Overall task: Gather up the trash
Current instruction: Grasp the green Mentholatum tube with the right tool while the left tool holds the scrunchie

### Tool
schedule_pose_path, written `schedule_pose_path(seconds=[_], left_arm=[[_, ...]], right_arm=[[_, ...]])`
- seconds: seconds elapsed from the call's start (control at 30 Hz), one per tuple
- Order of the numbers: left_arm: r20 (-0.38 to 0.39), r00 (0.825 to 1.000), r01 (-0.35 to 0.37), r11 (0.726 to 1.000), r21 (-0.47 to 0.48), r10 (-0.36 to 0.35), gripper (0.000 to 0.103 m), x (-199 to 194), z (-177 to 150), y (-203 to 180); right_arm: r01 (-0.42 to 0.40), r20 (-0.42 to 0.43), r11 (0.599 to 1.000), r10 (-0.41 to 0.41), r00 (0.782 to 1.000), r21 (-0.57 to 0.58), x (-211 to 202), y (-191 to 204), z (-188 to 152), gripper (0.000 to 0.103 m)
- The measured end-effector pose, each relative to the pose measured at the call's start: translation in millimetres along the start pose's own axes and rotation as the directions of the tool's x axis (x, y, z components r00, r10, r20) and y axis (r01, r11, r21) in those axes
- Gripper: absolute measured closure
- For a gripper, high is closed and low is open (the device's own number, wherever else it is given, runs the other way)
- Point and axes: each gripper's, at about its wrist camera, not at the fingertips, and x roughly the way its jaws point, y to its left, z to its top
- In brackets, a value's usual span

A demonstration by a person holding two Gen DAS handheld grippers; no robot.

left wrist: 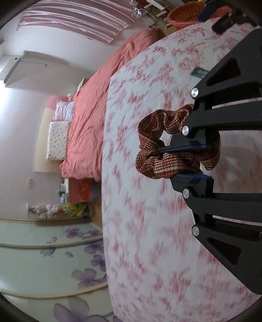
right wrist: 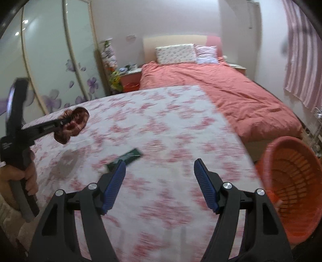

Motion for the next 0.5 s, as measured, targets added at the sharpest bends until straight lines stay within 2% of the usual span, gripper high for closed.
schedule_pose_path(seconds=[0.1, 0.27, 0.43, 0.5], left_arm=[[0.02, 1.0, -0.016, 1.0, 0.006, 0.016, 0.086, -10.6, -3.1, 16.1], [0.025, 1.0, -0.012, 1.0, -0.015, 0.013, 0.086, -21.2, -7.6, 38.1], [0.027, 1.0, 0.005, 1.0, -0.03, -0.004, 0.086, -24.1, -10.9, 46.0], [0.026, 1.0, 0.011, 0.999, -0.034, -0.01, 0.086, -22.3, -12.2, 46.7]], right_arm=[[-0.012, -0.03, 1.0, 0.012, 0.999, -0.022, 19.4, 30.3, 3.4, 0.034], [0.048, -0.086, 0.996, -0.054, 0.995, -0.073, 53.1, 64.6, 8.2, 0.034], [0.146, -0.137, 0.981, -0.163, 0.977, -0.129, 66.9, 62.4, 0.5, 0.034], [0.184, -0.141, 0.979, -0.196, 0.97, -0.092, 62.0, 44.8, -1.6, 0.039]])
